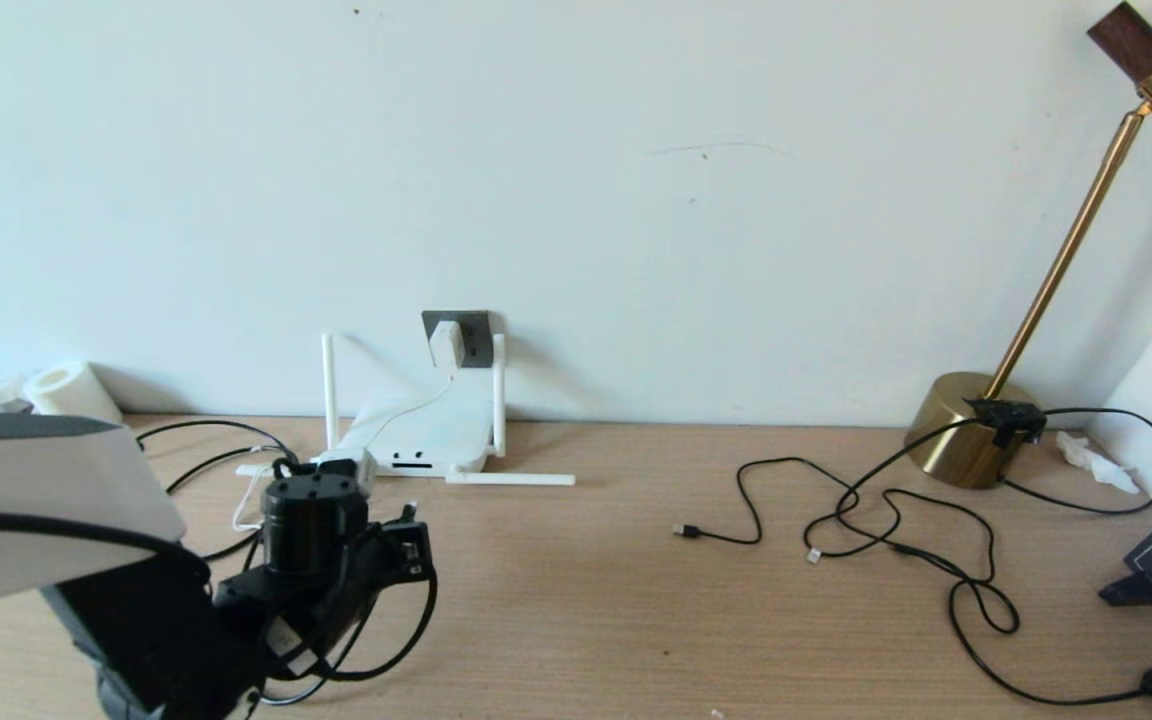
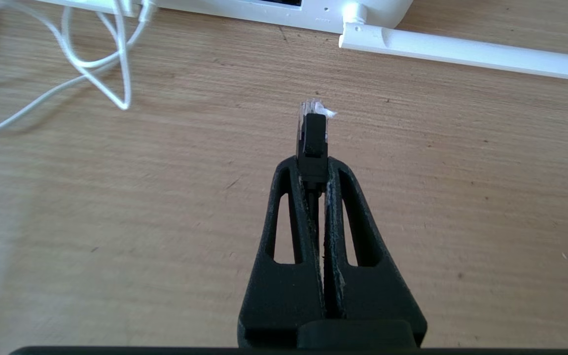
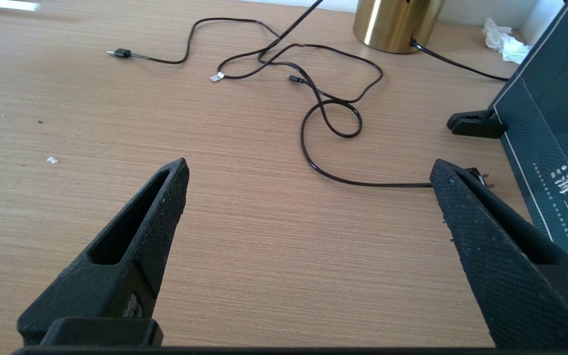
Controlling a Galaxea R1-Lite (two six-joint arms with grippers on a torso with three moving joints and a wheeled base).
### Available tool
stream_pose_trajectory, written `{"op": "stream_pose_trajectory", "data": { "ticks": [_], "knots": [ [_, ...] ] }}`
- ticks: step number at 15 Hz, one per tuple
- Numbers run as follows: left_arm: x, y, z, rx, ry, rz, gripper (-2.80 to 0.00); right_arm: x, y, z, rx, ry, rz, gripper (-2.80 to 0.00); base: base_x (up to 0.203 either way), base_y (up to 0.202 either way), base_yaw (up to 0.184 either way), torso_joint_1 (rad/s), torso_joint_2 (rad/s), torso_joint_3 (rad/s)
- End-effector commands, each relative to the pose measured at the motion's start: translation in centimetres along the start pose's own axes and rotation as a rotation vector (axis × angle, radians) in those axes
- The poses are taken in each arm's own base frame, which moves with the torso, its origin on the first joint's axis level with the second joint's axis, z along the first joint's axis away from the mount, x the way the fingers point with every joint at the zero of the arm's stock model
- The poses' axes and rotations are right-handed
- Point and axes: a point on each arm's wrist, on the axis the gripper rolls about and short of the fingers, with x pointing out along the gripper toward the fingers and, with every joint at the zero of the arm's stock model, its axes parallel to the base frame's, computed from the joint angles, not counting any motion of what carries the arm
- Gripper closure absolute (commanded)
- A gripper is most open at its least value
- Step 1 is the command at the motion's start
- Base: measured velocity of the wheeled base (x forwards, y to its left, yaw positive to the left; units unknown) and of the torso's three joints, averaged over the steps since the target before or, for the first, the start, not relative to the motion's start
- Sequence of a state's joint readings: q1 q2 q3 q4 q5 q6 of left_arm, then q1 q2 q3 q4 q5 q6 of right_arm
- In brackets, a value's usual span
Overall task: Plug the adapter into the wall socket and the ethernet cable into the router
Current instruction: Align cable and router interface
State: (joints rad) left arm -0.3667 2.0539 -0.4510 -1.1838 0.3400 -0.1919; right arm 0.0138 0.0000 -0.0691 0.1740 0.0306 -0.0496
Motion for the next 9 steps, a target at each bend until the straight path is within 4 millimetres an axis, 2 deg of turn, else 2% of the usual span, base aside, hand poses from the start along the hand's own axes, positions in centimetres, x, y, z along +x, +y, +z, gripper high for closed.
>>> {"op": "stream_pose_trajectory", "data": {
  "ticks": [1,4,9],
  "knots": [
    [1.7,0.2,-0.5,-0.006,0.010,0.021,0.00,0.0,0.0,0.0,-0.001,0.002,0.001,-2.80,0.000,0.000,0.000,0.000,0.00,0.000],
    [2.7,0.7,-0.7,-0.013,0.007,0.018,0.00,0.0,0.0,0.0,-0.001,0.002,0.002,-2.80,0.000,0.000,0.000,0.000,0.00,0.000],
    [3.0,0.8,-0.2,-0.022,-0.018,0.019,0.00,0.0,0.0,0.0,-0.001,0.002,0.000,-2.80,0.000,0.000,0.000,0.000,0.00,0.000]
  ]
}}
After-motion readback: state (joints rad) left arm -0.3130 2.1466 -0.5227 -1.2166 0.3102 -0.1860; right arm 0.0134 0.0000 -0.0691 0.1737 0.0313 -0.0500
